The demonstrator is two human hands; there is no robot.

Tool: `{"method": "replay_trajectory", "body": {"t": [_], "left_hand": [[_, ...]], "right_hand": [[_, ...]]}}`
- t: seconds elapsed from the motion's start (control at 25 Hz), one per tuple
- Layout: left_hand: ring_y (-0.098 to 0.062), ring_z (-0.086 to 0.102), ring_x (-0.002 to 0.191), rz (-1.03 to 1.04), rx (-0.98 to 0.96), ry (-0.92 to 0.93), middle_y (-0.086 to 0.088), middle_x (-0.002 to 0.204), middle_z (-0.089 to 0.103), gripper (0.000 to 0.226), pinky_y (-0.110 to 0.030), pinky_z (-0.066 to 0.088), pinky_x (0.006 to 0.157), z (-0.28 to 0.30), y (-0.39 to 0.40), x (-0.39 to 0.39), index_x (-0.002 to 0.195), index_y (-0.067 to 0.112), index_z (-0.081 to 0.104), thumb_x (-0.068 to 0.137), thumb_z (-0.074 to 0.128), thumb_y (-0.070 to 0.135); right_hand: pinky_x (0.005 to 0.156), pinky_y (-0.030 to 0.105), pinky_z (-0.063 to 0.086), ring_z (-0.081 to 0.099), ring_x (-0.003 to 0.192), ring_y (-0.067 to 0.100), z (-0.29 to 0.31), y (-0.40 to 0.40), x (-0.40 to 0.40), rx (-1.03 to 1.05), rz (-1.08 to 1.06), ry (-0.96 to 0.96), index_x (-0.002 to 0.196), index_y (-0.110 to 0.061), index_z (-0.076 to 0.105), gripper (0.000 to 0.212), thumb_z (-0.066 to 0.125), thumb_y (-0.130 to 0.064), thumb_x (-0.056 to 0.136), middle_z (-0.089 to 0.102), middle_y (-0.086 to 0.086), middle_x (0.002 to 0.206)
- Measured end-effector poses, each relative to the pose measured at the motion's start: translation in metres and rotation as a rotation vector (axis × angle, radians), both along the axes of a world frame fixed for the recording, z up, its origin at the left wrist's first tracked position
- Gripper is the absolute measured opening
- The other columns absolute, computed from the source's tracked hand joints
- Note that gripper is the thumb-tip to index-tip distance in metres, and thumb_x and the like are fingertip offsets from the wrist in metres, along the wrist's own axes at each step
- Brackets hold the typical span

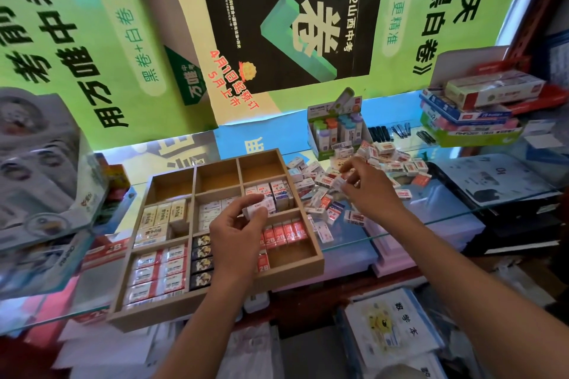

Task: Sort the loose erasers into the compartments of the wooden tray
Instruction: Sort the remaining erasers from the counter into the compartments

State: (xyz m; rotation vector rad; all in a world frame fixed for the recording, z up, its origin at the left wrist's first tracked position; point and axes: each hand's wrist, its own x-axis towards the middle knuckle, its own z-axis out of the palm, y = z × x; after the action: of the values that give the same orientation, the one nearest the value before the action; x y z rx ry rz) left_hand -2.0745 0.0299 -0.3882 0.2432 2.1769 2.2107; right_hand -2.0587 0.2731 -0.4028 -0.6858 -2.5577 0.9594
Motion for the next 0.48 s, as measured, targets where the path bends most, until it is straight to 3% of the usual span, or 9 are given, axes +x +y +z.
{"method": "replay_trajectory", "body": {"t": [0.08,0.12,0.16,0.24,0.36,0.48], "left_hand": [[-0.009,0.071,0.079,-0.002,0.005,-0.011,0.004,0.096,0.069,0.021,-0.024,0.056,0.054,-0.002,0.001,-0.002,0.1,0.028,0.073,0.092,0.066,0.01],[-0.01,0.072,0.079,0.0,0.006,-0.019,0.003,0.097,0.07,0.02,-0.023,0.056,0.054,-0.002,0.001,-0.002,0.101,0.026,0.073,0.092,0.067,0.01],[-0.01,0.072,0.079,-0.002,0.014,-0.024,0.001,0.097,0.07,0.019,-0.023,0.056,0.055,-0.002,0.001,-0.002,0.101,0.024,0.074,0.092,0.067,0.009],[-0.013,0.073,0.081,-0.012,0.071,-0.043,-0.002,0.095,0.073,0.017,-0.023,0.056,0.057,-0.001,-0.001,-0.004,0.102,0.018,0.075,0.093,0.064,0.008],[-0.017,0.073,0.083,-0.032,0.187,-0.063,-0.003,0.09,0.074,0.016,-0.025,0.057,0.061,0.001,-0.006,-0.003,0.104,0.011,0.073,0.095,0.06,0.01],[-0.003,0.07,0.081,0.007,0.032,0.062,0.002,0.092,0.07,0.014,-0.017,0.054,0.058,0.002,-0.006,-0.001,0.099,0.024,0.072,0.092,0.066,0.013]], "right_hand": [[0.064,0.03,0.057,0.068,0.076,0.021,0.021,-0.031,0.012,-0.593,0.048,0.233,0.111,-0.022,0.062,0.024,0.063,-0.006,0.092,0.069,0.01,0.096],[0.065,0.032,0.06,0.07,0.076,0.024,0.028,-0.049,0.016,-0.808,0.104,0.273,0.11,-0.018,0.065,0.025,0.063,-0.002,0.091,0.07,0.015,0.099],[0.07,0.035,0.061,0.072,0.08,0.027,0.031,-0.066,0.018,-0.897,0.165,0.266,0.108,-0.015,0.067,0.024,0.065,0.0,0.089,0.07,0.015,0.101],[0.079,0.041,0.061,0.072,0.092,0.027,0.028,-0.094,0.018,-0.874,0.26,0.227,0.104,-0.015,0.067,0.023,0.072,-0.004,0.085,0.073,0.01,0.102],[0.082,0.036,0.06,0.071,0.094,0.016,0.024,-0.116,0.016,-0.73,0.319,0.257,0.102,-0.024,0.064,0.025,0.078,-0.017,0.083,0.074,-0.001,0.099],[0.077,0.031,0.06,0.068,0.089,0.01,0.022,-0.118,0.012,-0.507,0.353,0.247,0.099,-0.028,0.065,0.017,0.075,-0.029,0.086,0.069,-0.008,0.093]]}}
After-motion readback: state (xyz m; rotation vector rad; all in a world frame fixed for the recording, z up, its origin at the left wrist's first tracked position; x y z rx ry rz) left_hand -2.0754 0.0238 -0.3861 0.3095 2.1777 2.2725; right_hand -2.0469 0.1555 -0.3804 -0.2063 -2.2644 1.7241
